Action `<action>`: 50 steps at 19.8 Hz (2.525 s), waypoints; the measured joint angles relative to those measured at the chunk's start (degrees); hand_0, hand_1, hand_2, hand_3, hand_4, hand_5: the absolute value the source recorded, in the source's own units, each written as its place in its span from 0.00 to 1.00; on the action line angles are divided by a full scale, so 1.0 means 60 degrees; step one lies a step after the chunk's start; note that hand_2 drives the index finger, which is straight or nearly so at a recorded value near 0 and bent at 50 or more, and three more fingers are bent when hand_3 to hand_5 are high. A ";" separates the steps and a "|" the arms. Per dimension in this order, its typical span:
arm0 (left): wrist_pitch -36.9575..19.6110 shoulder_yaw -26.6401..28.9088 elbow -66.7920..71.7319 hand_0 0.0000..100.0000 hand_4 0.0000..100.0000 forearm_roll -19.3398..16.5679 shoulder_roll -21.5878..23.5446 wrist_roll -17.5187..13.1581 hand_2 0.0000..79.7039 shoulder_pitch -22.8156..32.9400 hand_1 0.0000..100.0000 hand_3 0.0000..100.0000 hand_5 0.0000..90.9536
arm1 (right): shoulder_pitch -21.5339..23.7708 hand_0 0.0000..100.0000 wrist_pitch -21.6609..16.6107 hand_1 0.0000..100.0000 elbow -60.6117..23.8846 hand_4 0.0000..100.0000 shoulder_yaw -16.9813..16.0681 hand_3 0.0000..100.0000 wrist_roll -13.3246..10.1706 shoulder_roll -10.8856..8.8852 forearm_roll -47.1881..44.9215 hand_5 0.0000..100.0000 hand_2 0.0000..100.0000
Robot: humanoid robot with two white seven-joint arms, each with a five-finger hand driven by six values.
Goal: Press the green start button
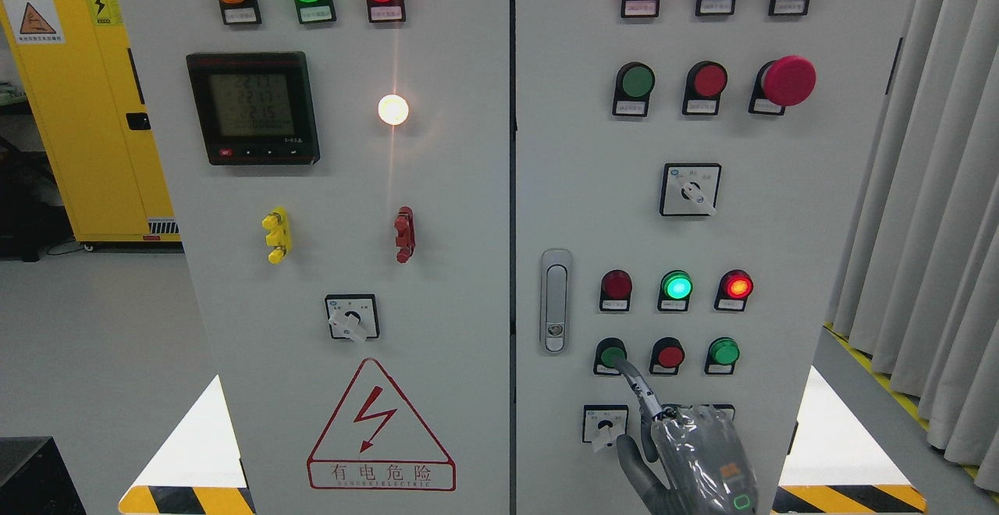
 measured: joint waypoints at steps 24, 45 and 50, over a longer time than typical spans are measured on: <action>0.0001 0.0000 0.0000 0.12 0.00 0.0000 0.0000 0.0000 0.00 0.0003 0.56 0.00 0.00 | -0.0307 0.67 0.0065 0.98 0.0633 1.00 -0.0019 0.95 0.0254 0.0000 -0.0249 1.00 0.00; 0.0001 0.0000 0.0000 0.12 0.00 0.0000 0.0000 0.0000 0.00 0.0000 0.56 0.00 0.00 | 0.0371 0.61 -0.1676 0.78 0.0242 0.49 0.0247 0.41 -0.0356 0.0000 -0.3598 0.52 0.01; 0.0001 0.0000 0.0001 0.12 0.00 0.0000 0.0000 0.0000 0.00 0.0000 0.56 0.00 0.00 | 0.1068 0.60 -0.1366 0.64 -0.0110 0.13 0.0399 0.10 0.0167 0.0000 -0.6078 0.11 0.00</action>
